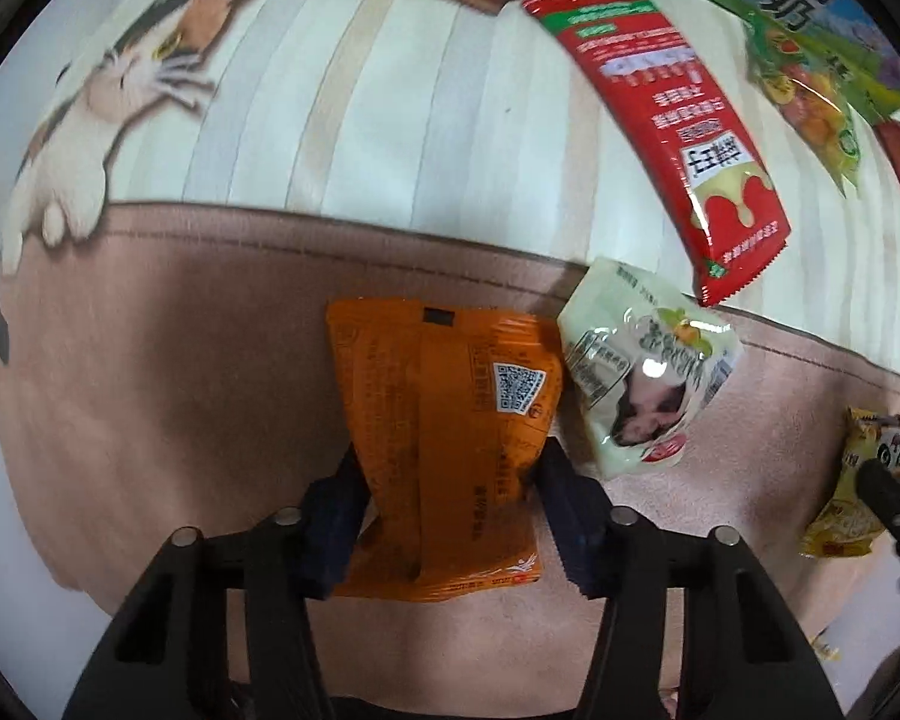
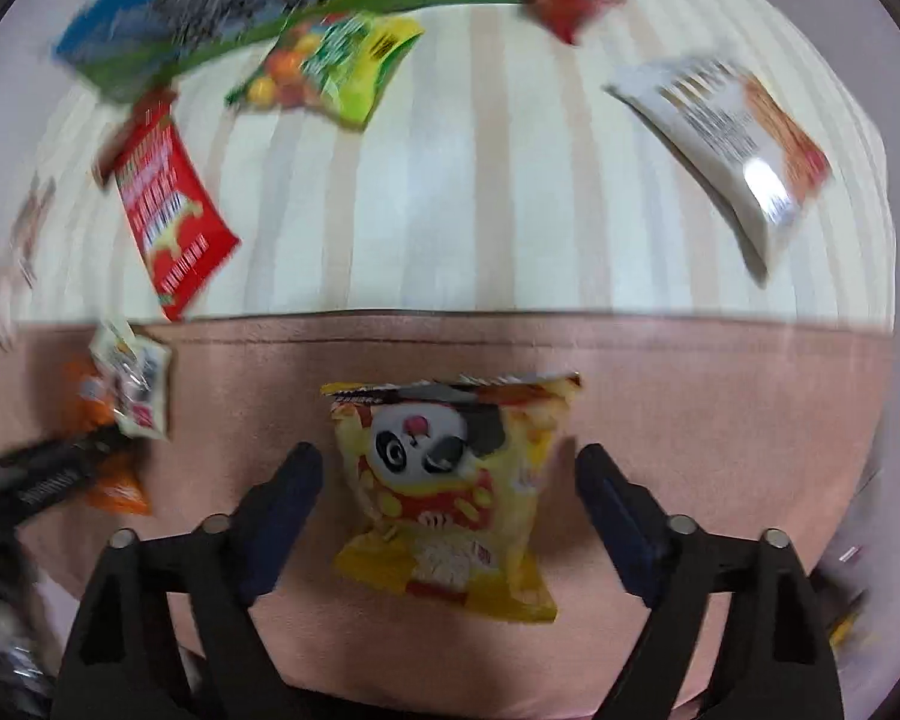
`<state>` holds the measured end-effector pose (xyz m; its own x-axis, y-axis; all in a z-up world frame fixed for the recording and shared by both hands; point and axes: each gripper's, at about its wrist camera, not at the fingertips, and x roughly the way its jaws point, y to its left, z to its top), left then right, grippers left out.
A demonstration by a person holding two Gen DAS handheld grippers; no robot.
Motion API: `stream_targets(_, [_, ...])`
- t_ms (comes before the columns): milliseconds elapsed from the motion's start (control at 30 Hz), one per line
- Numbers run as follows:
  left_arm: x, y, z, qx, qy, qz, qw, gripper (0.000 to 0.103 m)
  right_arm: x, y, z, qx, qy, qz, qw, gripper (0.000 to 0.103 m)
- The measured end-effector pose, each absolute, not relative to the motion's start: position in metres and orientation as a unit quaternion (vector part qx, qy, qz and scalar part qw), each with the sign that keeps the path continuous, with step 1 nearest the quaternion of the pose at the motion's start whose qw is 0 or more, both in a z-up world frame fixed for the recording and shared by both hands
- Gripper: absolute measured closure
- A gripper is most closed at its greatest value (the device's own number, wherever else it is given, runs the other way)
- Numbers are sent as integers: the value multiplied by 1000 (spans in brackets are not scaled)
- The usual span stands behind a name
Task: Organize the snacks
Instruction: 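Grasp the yellow panda bag with right tool while left tool grasps another orange packet, then carry both packets over the cardboard box and open both tools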
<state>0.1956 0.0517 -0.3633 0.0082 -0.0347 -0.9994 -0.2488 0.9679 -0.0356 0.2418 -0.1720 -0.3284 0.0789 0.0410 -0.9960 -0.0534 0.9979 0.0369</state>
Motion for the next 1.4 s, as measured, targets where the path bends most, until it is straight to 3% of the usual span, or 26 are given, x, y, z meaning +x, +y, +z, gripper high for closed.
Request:
stream_targets(133, [189, 59, -365, -104, 699, 86, 702, 52, 239, -191, -332, 90, 684, 7, 724, 14])
stream_targets(300, [173, 81, -366, -104, 701, 105, 698, 53, 240, -197, -349, 69, 675, -17, 734, 15])
stream_targets(400, [167, 89, -369, -112, 701, 109, 696, 55, 241, -180, -355, 28, 661, -10, 750, 32])
stream_targets(500, [163, 99, -362, -140, 696, 110, 695, 58, 235, -167, -350, -13, 645, 17, 764, 40])
stream_targets(767, [161, 98, -311, -176, 668, 86, 718, 59, 217, -170, -331, 56, 651, 70, 754, 42])
stream_targets(1067, [223, 74, -215, -177, 609, 18, 773, 59, 271, -165, -258, 129, 619, 120, 766, 42])
stream_targets(1400, [359, 46, -136, -149, 569, -25, 808, 59, 388, -159, -165, 135, 547, 143, 814, 42])
